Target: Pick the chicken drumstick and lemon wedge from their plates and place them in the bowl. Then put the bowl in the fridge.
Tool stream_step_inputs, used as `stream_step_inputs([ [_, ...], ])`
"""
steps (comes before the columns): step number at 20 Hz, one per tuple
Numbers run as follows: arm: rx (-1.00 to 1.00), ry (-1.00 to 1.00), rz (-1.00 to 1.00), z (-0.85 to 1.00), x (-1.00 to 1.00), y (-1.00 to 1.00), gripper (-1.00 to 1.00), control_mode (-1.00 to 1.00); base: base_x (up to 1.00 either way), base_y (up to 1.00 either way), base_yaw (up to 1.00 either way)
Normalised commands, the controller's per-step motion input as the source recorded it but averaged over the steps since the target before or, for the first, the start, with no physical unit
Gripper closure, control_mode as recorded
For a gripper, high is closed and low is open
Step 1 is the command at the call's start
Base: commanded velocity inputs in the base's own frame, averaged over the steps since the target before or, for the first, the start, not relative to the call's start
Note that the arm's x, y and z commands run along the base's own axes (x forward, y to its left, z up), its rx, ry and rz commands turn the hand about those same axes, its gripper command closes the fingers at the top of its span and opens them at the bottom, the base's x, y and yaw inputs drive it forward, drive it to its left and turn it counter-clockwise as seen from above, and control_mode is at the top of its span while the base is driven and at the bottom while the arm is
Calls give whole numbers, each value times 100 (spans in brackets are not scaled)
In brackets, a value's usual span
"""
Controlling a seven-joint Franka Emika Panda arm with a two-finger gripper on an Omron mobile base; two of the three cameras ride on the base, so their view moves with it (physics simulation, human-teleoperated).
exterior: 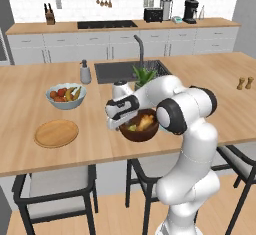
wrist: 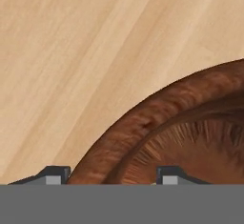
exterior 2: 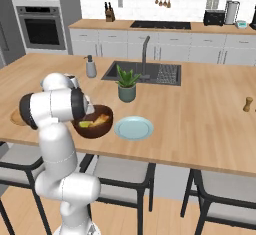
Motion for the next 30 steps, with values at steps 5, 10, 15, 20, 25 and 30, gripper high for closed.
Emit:
stream_step_inputs([
  [5,0,0,0,-46,0,-21,100,-100,0,0,0],
  [10,6,-1,4,24,-25,-2,100,-100,0,0,0],
  [15,11,0,19,91,-45,0,100,-100,0,0,0],
  [20,4,0,32,93,-94,-26,100,-100,0,0,0],
  [25,-6,-8,56,18,-93,-91,100,-100,0,0,0],
  [30,-11,-17,67,0,-67,-90,100,-100,0,0,0],
])
